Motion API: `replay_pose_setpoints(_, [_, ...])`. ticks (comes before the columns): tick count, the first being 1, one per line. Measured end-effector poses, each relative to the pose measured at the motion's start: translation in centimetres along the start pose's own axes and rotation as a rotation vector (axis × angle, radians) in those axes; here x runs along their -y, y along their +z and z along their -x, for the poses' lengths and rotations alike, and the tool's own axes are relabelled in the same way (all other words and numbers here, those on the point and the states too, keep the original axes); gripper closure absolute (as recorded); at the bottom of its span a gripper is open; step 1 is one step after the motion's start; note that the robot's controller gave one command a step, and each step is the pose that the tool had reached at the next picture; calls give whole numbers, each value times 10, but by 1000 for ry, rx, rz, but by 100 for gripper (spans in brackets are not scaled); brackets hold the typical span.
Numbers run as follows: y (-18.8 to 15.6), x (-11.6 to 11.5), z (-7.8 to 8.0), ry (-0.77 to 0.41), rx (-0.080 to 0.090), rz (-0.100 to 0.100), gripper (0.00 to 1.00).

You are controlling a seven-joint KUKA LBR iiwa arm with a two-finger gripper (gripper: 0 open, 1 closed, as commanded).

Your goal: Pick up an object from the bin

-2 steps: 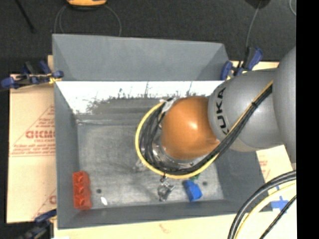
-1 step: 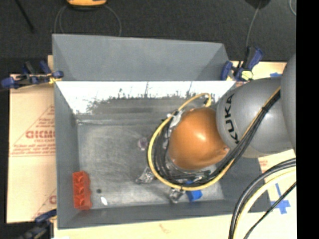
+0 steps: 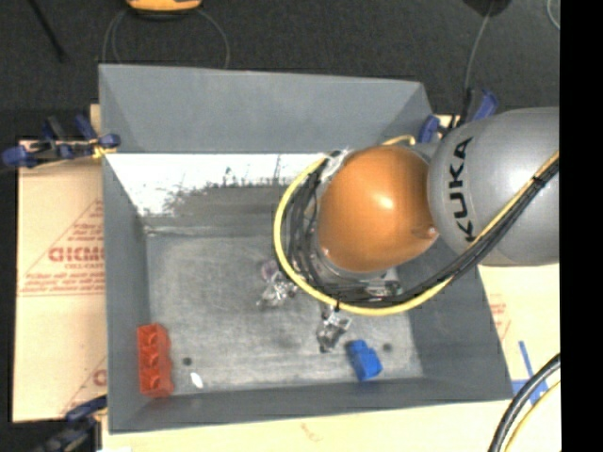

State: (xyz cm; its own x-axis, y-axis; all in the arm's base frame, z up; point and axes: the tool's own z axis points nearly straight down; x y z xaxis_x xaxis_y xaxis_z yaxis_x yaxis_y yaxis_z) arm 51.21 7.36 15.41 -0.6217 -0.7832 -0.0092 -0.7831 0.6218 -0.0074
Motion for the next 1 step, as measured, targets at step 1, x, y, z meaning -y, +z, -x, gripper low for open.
replay_pose_setpoints(1, [28,103,29,-119,-4,1,0])
